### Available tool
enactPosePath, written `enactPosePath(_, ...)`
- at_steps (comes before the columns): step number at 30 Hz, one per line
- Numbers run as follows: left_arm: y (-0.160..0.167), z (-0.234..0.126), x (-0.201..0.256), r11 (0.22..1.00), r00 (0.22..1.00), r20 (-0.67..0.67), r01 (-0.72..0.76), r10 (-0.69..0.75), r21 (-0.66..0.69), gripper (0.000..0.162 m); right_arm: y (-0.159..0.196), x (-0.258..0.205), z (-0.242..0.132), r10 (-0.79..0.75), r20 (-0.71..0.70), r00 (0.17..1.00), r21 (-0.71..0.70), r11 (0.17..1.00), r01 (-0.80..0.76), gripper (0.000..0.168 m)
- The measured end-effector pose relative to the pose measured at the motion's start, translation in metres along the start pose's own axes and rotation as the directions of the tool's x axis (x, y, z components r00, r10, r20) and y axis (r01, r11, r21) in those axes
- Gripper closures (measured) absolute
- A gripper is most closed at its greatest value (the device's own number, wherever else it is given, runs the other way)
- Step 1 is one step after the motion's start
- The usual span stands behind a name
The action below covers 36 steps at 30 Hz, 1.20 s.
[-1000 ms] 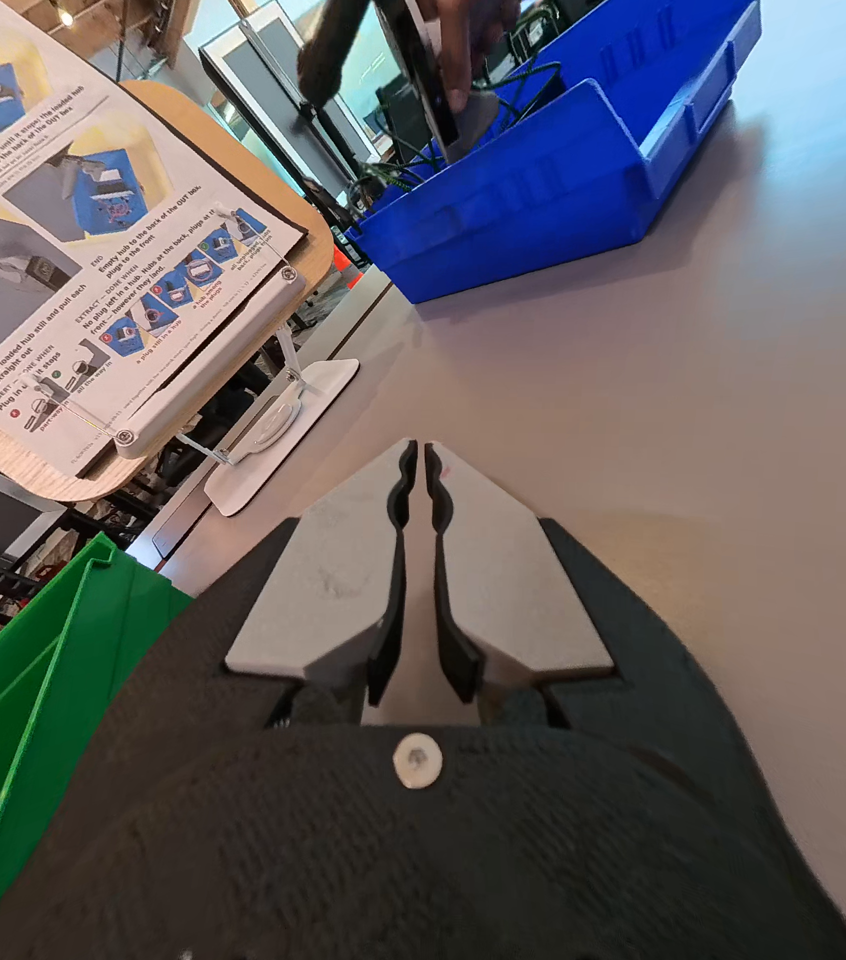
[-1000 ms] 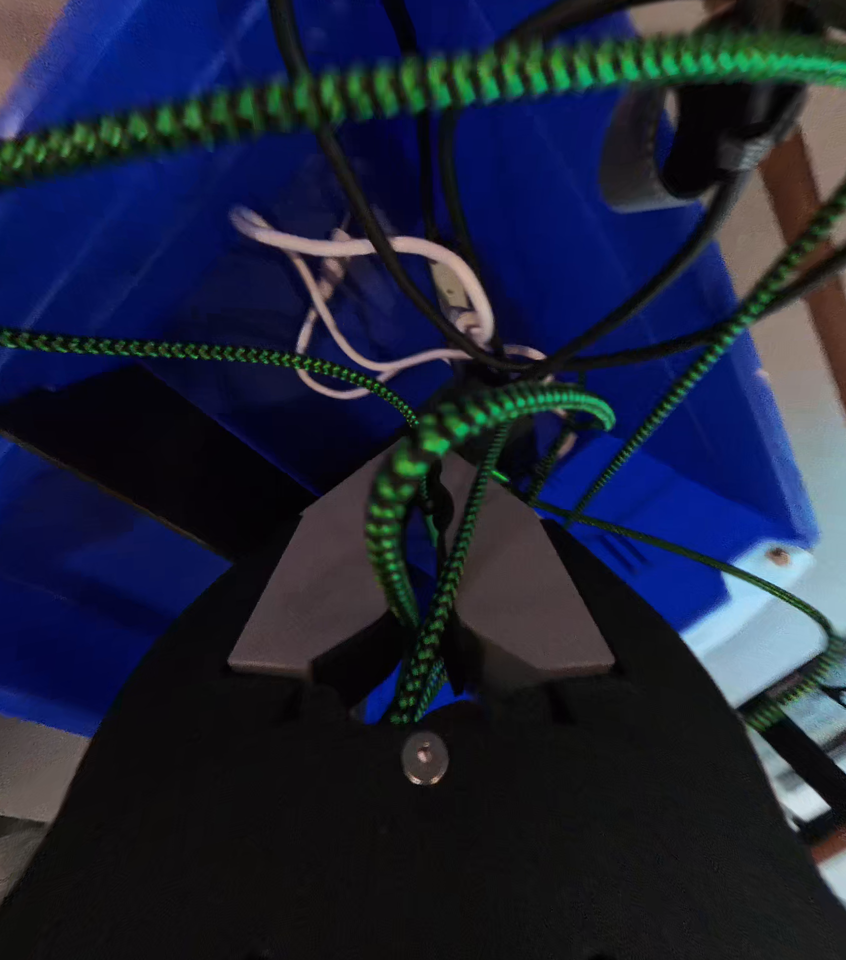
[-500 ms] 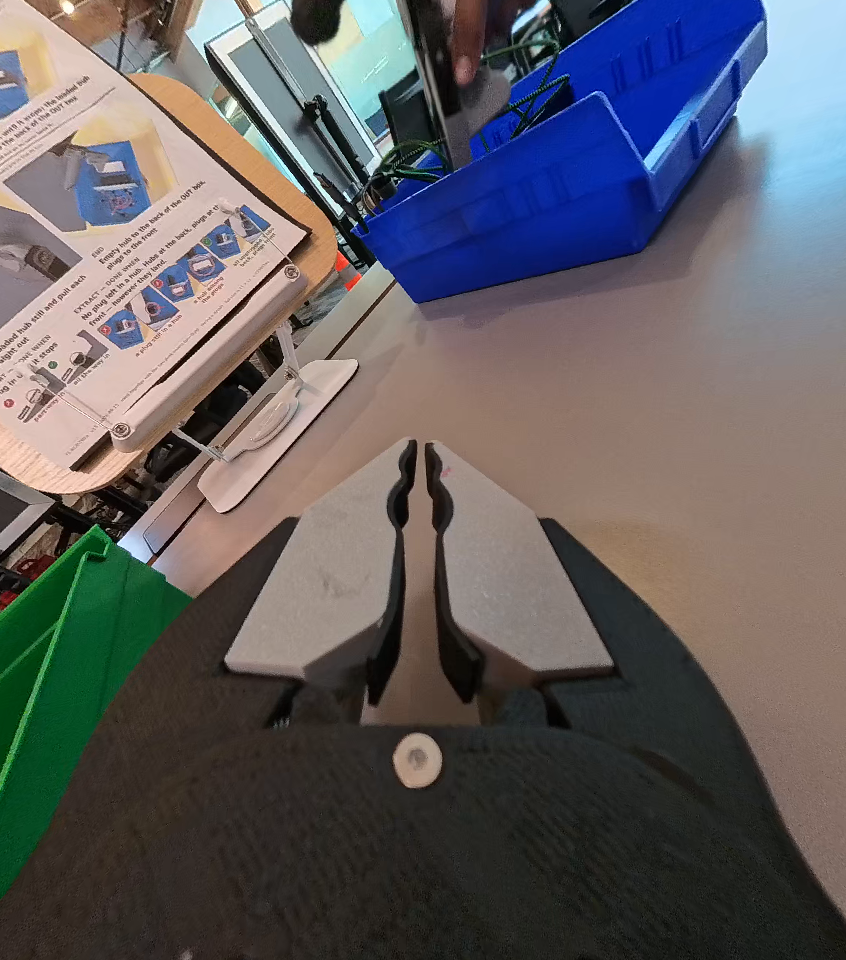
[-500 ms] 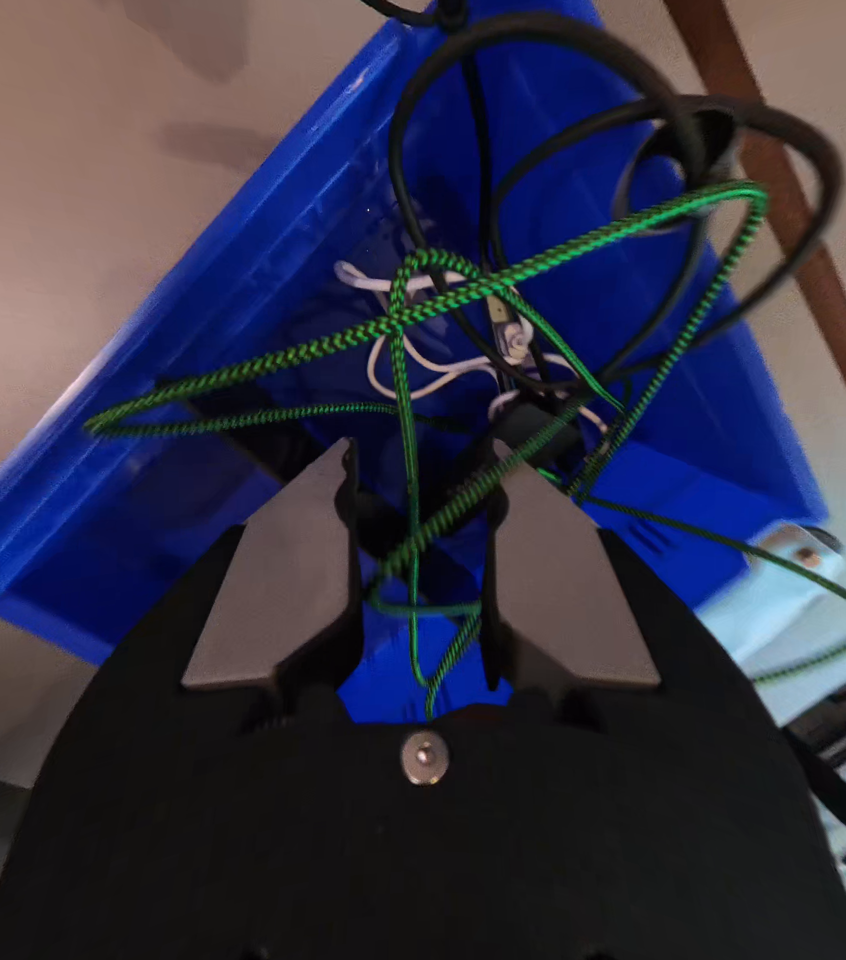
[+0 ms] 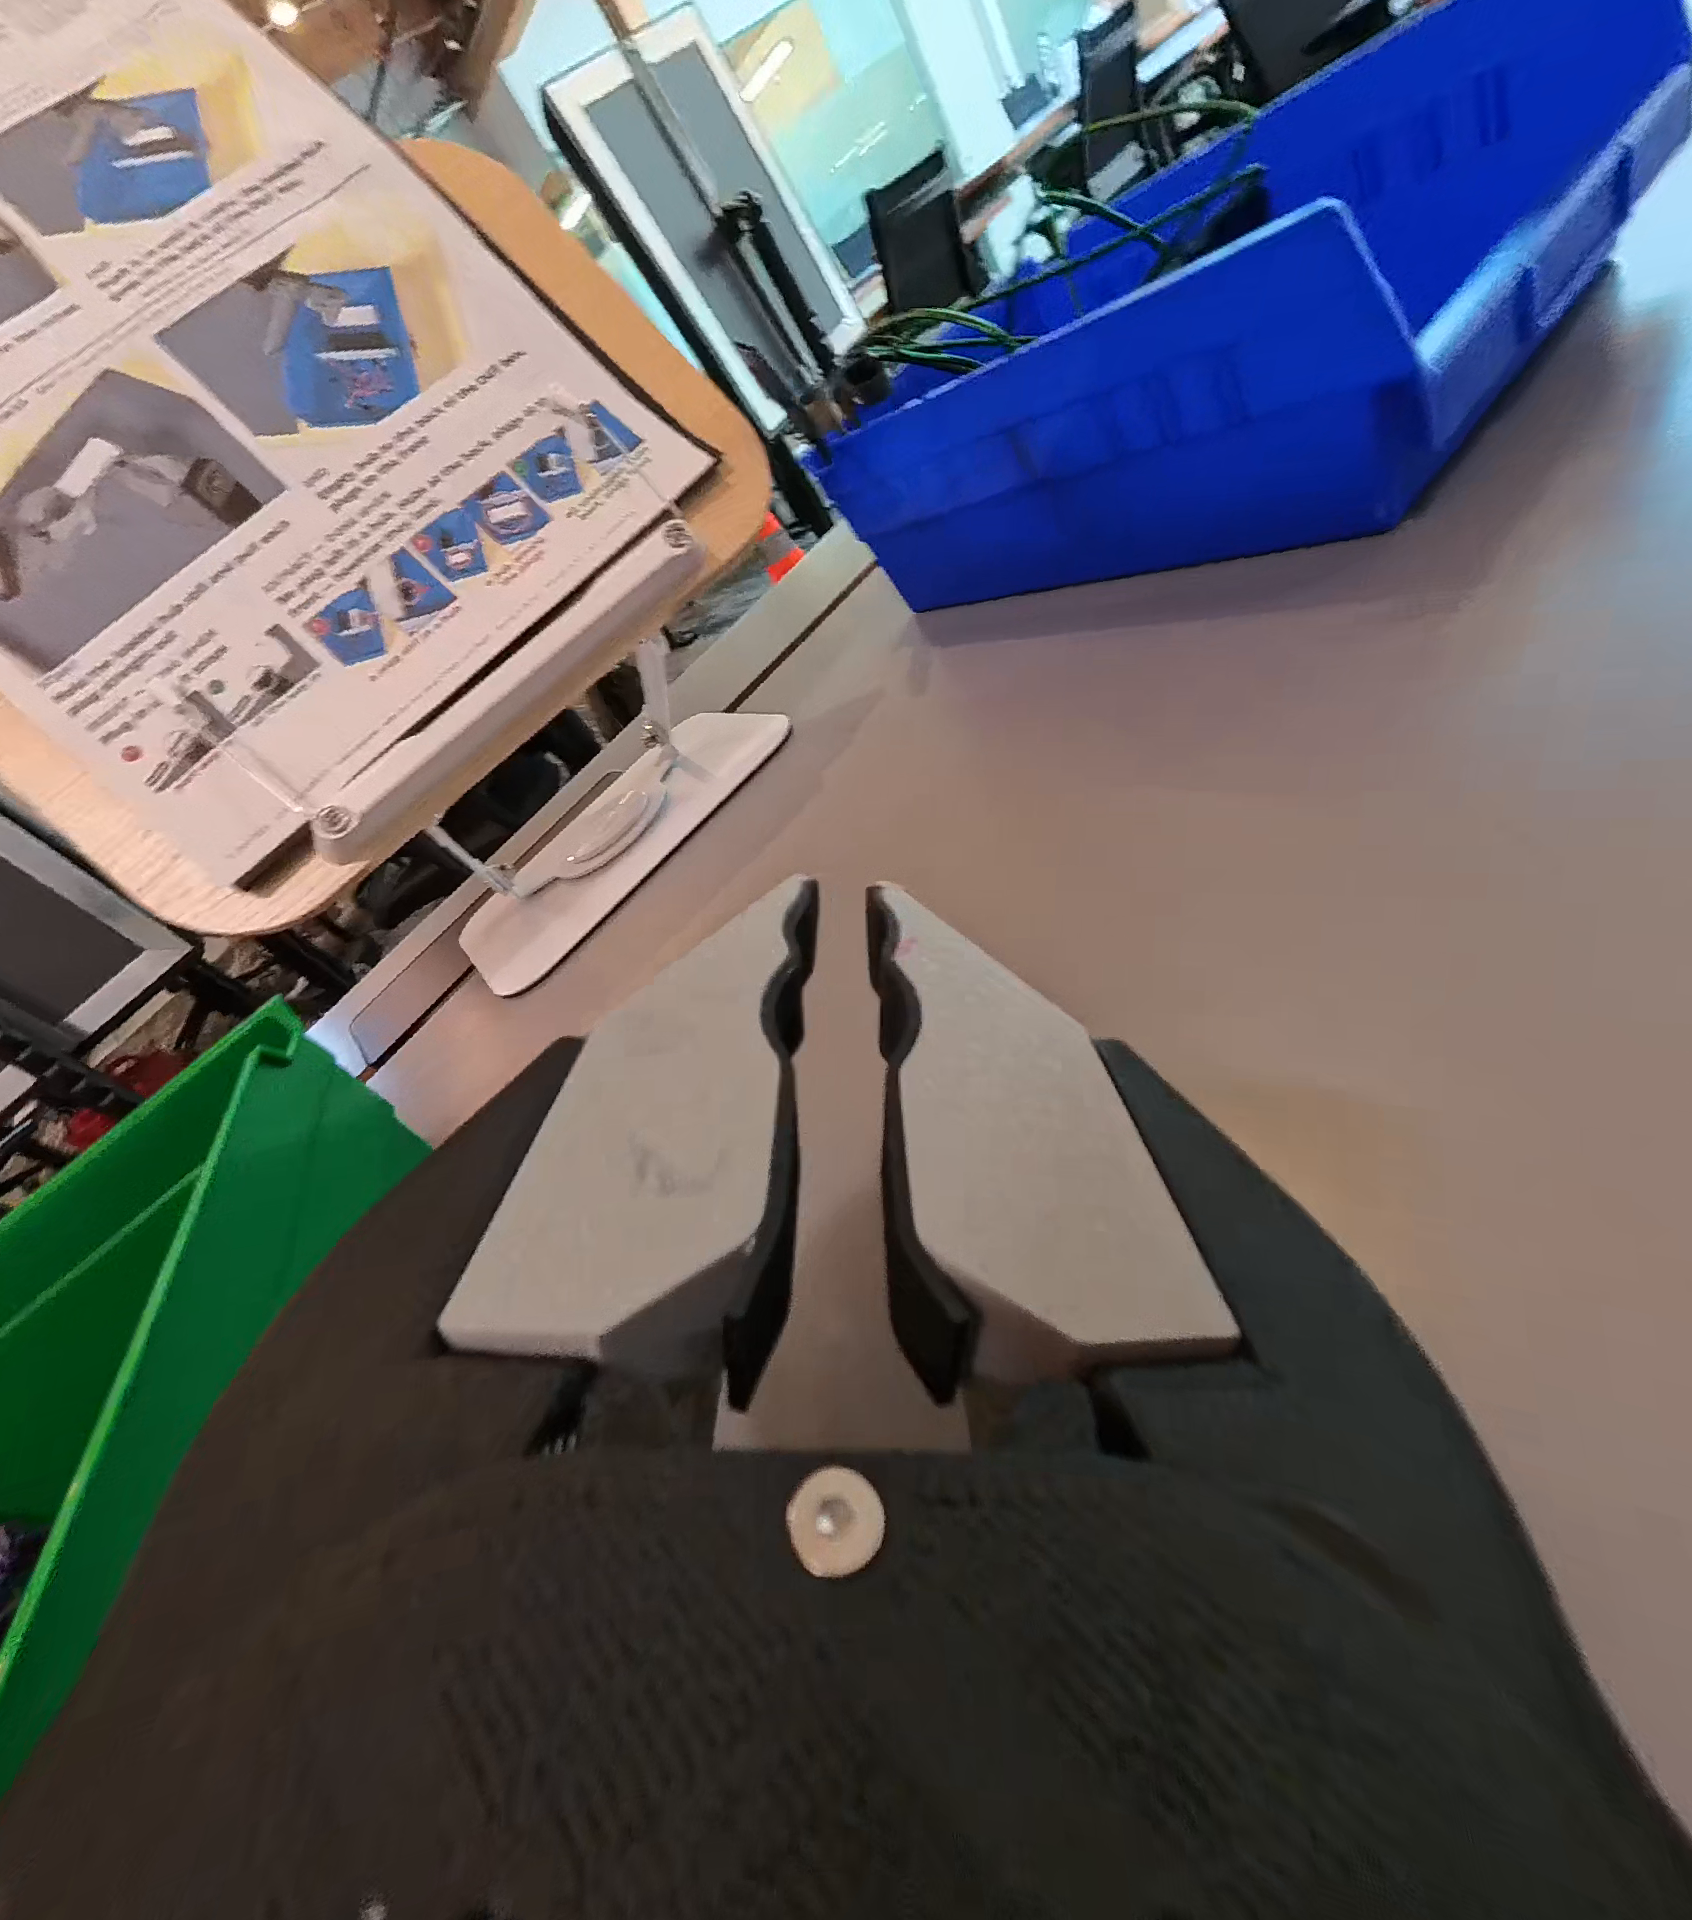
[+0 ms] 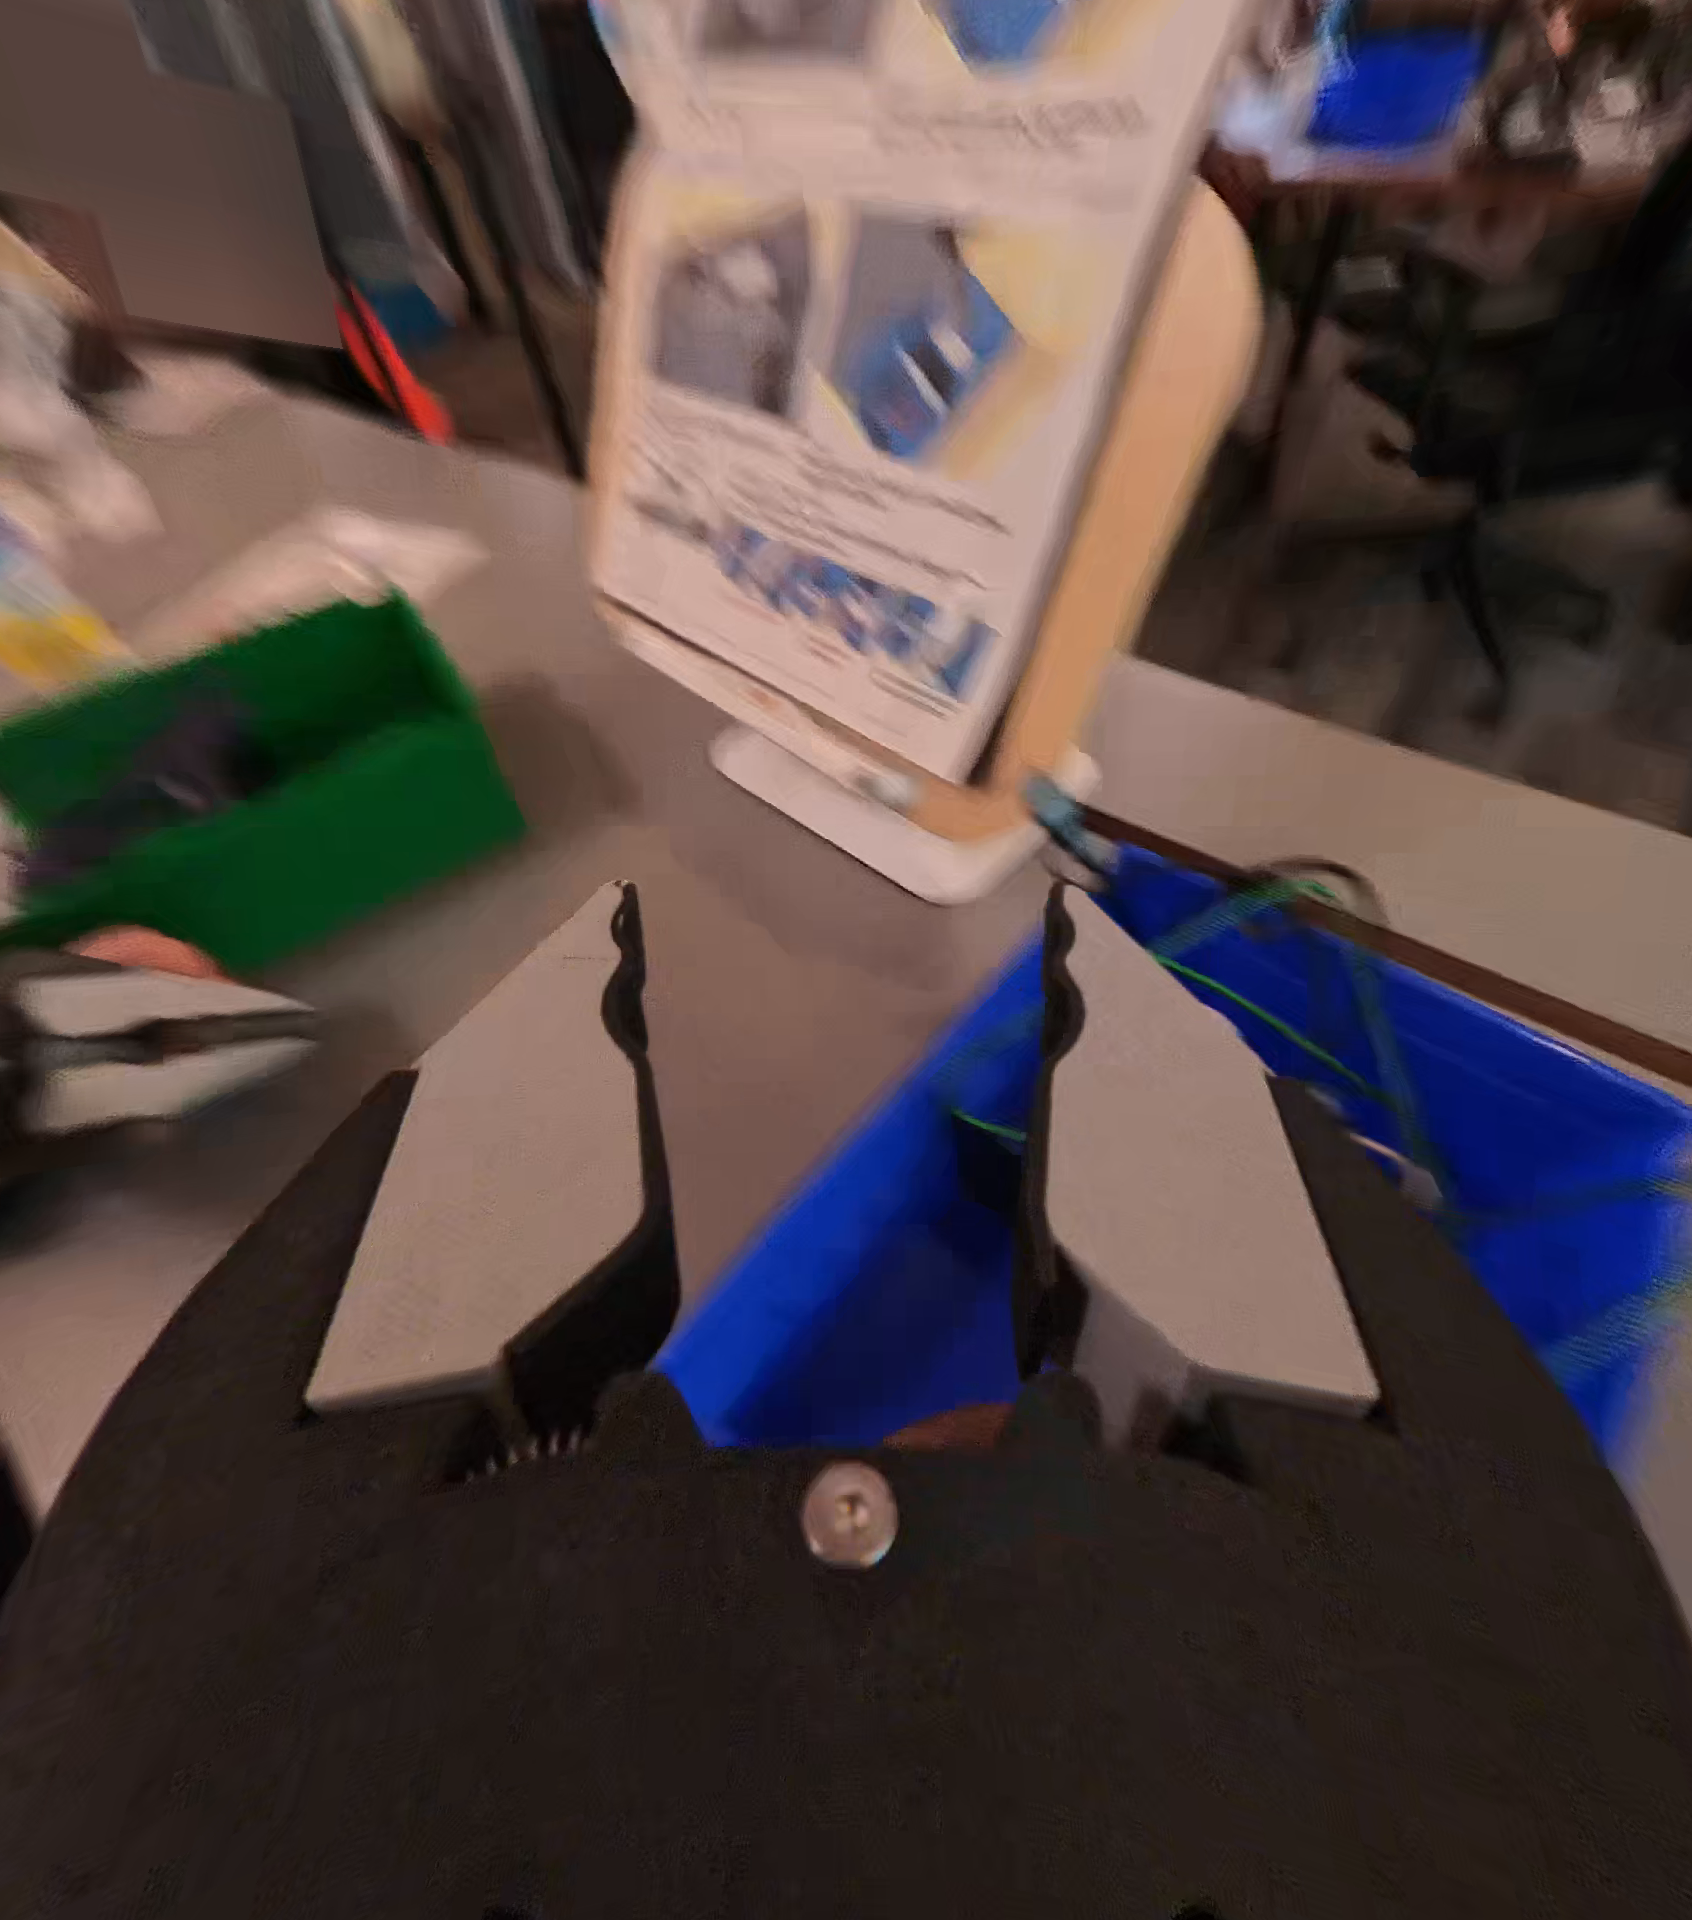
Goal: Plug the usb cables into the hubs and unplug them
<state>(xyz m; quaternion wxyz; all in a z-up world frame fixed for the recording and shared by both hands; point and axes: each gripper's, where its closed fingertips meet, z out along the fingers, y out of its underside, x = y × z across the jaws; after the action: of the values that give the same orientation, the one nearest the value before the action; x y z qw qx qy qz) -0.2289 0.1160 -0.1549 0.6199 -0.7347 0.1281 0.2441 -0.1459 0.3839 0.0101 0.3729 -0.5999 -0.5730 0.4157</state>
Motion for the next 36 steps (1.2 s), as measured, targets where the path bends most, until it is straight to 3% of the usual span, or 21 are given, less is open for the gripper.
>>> enactPosePath(3,-0.001,-0.001,-0.014,0.998,0.997,0.06,0.057,-0.057,0.013,0.148,0.007,-0.083,-0.001,0.033,0.207,0.978,0.191,0.979,-0.074,0.088)
enactPosePath(8,-0.006,-0.004,-0.03,0.988,0.976,0.158,0.143,-0.15,0.057,0.142,0.083,-0.168,0.072,0.015,0.308,0.951,0.154,0.986,-0.066,0.084)
enactPosePath(11,-0.011,-0.008,-0.037,0.972,0.952,0.208,0.206,-0.225,0.109,0.141,0.103,-0.192,0.112,-0.005,0.345,0.939,0.151,0.987,-0.05,0.085)
enactPosePath(17,-0.001,0.009,-0.043,0.914,0.898,0.171,0.399,-0.406,0.074,0.136,0.106,-0.175,0.156,-0.014,0.254,0.967,0.152,0.988,-0.025,0.085)
enactPosePath(19,0.009,0.025,-0.041,0.875,0.867,0.138,0.483,-0.478,-0.004,0.124,0.116,-0.157,0.167,-0.079,0.135,0.988,0.13,0.99,0.062,0.077)
enactPosePath(21,0.02,0.04,-0.032,0.844,0.85,0.095,0.526,-0.518,-0.107,0.105,0.125,-0.148,0.172,-0.107,0.087,0.99,0.092,0.991,0.099,0.076)
enactPosePath(22,0.024,0.044,-0.031,0.832,0.844,0.099,0.536,-0.527,-0.14,0.104,0.127,-0.147,0.173,-0.106,0.078,0.991,0.084,0.991,0.099,0.074)
enactPosePath(29,0.006,0.033,-0.035,0.858,0.856,0.079,0.514,-0.512,-0.01,0.117,0.14,-0.149,0.183,-0.164,0.041,0.986,0.036,0.986,0.162,0.072)
enactPosePath(33,0.001,0.034,-0.023,0.879,0.879,0.014,0.477,-0.477,-0.021,0.114,0.139,-0.143,0.183,-0.134,0.027,0.991,0.039,0.99,0.132,0.074)
enactPosePath(36,0.005,0.033,-0.026,0.899,0.898,0.079,0.436,-0.432,-0.041,0.115,0.139,-0.133,0.183,-0.098,0.013,0.995,0.041,0.994,0.098,0.075)
